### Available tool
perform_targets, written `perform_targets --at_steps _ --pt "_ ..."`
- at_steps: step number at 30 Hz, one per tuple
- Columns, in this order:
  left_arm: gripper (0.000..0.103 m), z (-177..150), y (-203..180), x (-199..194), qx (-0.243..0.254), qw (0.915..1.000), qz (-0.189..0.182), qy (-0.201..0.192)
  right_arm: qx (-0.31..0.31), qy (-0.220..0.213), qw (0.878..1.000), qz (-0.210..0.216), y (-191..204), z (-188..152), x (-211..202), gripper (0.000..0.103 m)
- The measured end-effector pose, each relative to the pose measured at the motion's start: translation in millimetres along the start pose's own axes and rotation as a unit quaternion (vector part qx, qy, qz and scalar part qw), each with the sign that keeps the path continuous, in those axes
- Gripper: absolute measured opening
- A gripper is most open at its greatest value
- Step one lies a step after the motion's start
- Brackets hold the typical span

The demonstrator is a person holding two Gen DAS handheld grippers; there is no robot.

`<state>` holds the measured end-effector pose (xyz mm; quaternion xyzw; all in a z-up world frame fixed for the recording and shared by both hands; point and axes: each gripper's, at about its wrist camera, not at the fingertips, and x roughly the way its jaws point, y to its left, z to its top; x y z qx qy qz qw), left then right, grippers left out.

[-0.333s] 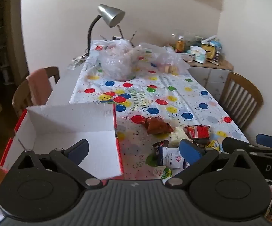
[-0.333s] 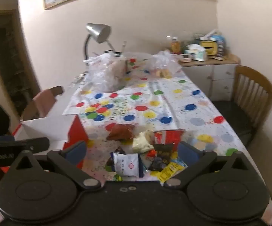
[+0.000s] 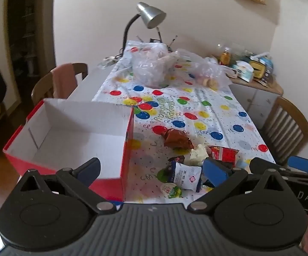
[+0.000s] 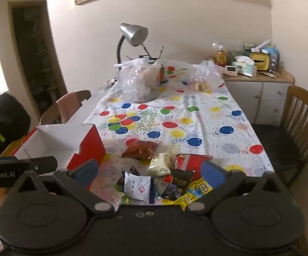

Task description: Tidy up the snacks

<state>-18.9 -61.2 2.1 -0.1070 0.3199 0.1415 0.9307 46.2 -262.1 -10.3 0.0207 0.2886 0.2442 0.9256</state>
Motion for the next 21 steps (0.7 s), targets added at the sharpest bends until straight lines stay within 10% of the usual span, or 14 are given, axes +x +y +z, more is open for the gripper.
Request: perform_targets --at_steps 21 --pt "0.103 -0.1 -9.8 -14.3 0.028 0.9995 -0.003 0.016 0.029 0.042 0.999 -0.003 -6.7 -5.7 -13.4 0.103"
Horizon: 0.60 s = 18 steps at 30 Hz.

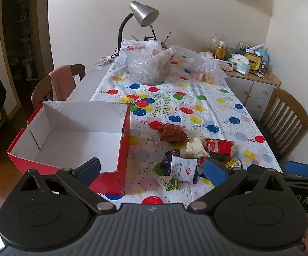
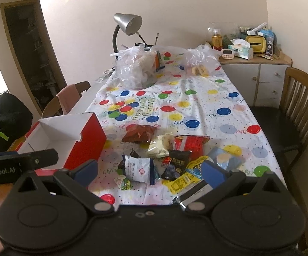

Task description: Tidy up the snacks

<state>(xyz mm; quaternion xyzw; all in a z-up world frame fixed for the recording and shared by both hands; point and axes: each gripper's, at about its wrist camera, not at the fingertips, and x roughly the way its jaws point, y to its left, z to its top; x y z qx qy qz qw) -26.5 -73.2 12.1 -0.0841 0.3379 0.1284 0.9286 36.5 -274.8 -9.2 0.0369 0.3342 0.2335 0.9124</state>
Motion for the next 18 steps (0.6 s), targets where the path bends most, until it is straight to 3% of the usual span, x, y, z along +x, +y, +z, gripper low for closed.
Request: perform_targets --at_steps 18 --pt "0.103 2.1 12.2 -11.2 0.014 0.9995 -0.024 -0.015 0.015 -0.011 1.000 -0.025 16.3 -3.1 -14.8 0.103"
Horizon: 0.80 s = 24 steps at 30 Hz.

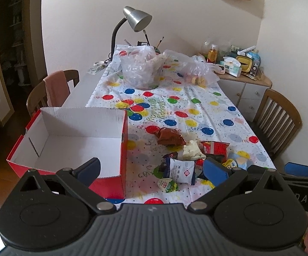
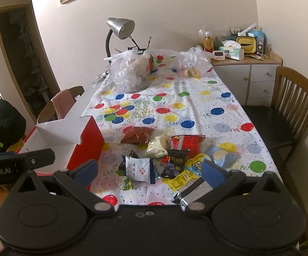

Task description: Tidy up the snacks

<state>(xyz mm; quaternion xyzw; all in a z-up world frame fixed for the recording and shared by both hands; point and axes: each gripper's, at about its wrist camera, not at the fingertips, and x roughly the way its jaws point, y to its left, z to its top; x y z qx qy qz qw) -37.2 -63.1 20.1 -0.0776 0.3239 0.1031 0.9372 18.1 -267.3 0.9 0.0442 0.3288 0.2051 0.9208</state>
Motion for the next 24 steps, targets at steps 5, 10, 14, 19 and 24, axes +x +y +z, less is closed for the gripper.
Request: perform_targets --at_steps 5,10,14,19,24 --pt "0.103 0.8 4.1 -3.0 0.003 1.0000 -0.008 -0.004 0.003 -0.001 1.000 -0.004 4.6 0.4 -1.8 0.103" --pt "0.103 1.2 7.4 -5.0 0.004 0.9999 -0.014 -0.005 0.006 -0.002 1.000 -0.009 8.1 -1.0 -2.9 0.103" --pt "0.103 0.5 8.7 -7.0 0.006 0.9998 -0.019 -0.006 0.008 -0.003 1.000 -0.016 11.8 -3.3 -4.7 0.103" --pt "0.103 0.6 10.2 -10.5 0.009 0.9996 -0.026 -0.008 0.011 -0.006 1.000 -0.019 14.3 -5.5 -8.0 0.103" --pt "0.103 1.1 12.2 -11.7 0.015 0.9993 -0.034 -0.008 0.016 -0.011 0.999 -0.026 16.4 -6.6 -12.8 0.102"
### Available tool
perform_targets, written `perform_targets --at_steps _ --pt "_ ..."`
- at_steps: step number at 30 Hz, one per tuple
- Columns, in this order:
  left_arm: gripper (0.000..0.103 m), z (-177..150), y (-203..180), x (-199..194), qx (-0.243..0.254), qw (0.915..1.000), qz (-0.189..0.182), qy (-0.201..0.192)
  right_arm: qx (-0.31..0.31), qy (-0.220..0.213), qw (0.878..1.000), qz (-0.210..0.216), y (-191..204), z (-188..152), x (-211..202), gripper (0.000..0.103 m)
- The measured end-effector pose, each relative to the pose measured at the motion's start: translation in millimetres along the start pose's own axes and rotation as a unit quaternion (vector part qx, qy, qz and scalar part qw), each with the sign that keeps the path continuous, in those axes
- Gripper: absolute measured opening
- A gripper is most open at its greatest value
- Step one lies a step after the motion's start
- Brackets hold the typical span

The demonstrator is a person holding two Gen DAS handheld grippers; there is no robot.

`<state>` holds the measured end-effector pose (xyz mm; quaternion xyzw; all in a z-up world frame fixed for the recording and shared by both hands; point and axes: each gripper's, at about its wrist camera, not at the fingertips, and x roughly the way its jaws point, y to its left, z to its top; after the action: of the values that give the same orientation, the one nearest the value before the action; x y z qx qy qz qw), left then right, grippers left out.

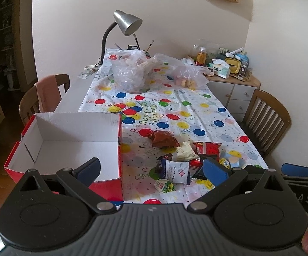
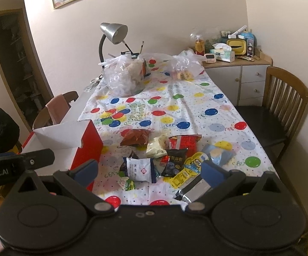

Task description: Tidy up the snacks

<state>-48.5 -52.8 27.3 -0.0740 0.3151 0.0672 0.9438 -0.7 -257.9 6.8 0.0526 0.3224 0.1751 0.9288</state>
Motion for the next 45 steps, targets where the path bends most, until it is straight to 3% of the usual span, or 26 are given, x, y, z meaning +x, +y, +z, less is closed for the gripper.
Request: perform_targets --at_steps 15,34,45 --pt "0.103 0.7 3.7 17.3 0.014 0.9995 -0.018 0.020 0.021 0.017 0.999 -0.018 -0.6 -6.1 8.2 0.102" --pt "0.102 -27.9 -26.8 128.6 0.072 0.9910 -0.037 0.107 0.072 0.108 0.988 -0.086 -75.6 -32.3 94.9 0.090" --pt "0.099 -43.8 -33.5 192.8 0.093 0.9855 -0.026 0.140 0.079 0.153 0.982 -0.081 -91.7 -36.4 150.9 0.083"
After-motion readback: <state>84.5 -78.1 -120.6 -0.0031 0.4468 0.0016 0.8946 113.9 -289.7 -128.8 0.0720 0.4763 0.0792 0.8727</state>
